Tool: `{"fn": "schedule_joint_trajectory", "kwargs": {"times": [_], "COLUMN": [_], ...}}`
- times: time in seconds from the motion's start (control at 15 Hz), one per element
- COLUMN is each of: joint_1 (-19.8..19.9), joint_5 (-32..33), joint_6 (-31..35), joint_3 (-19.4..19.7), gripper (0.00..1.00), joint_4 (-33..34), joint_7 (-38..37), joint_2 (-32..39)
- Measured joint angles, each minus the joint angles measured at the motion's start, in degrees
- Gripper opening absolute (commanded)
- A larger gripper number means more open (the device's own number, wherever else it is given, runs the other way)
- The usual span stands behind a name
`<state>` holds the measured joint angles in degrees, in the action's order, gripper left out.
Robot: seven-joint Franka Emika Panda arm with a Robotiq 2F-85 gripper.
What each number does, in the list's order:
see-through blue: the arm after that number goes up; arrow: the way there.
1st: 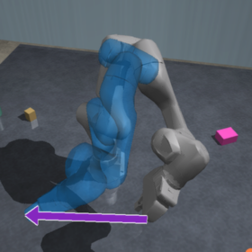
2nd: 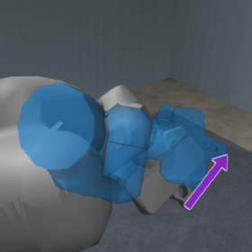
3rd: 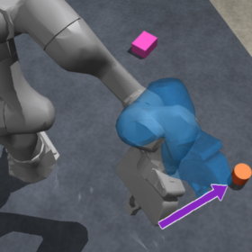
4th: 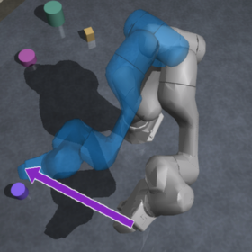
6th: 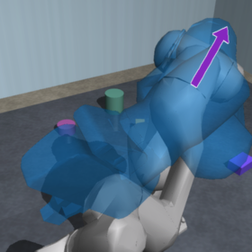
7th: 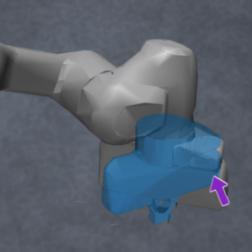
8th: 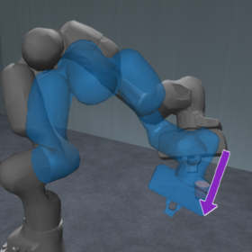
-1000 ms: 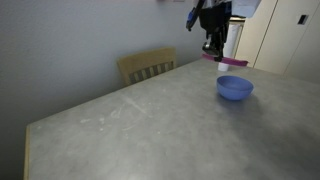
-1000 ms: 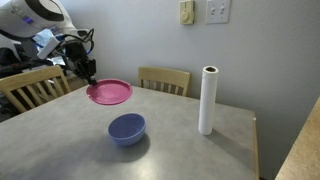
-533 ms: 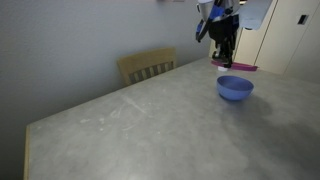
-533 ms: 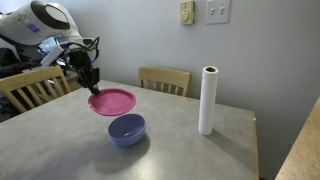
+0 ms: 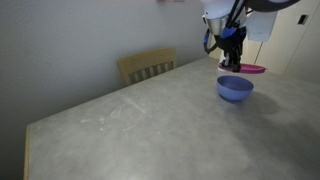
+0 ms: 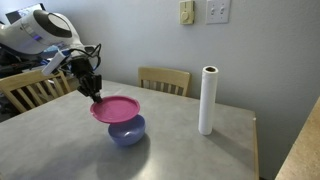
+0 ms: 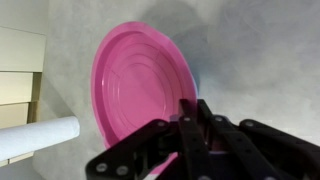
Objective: Pick up the lid and put it on the bowl, and then remove it and put it back on the table
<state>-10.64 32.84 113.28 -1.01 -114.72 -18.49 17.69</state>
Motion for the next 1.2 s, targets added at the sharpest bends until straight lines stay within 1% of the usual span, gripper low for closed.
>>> {"fn": "schedule_joint_trajectory", "kwargs": {"times": [0.4,0.8,1.2], "joint_1": [0.0,0.0,-0.6], "joint_5": [5.5,11.5,13.2], "joint_6": [3.7,8.5,8.9], "joint_3": [0.3,1.3,1.3], "gripper": [0.03,0.03,0.03], "joint_4": [-1.5,-1.5,-1.5], "joint_7": [-4.4,-10.8,-14.3], "joint_2": [3.3,5.6,7.8]}}
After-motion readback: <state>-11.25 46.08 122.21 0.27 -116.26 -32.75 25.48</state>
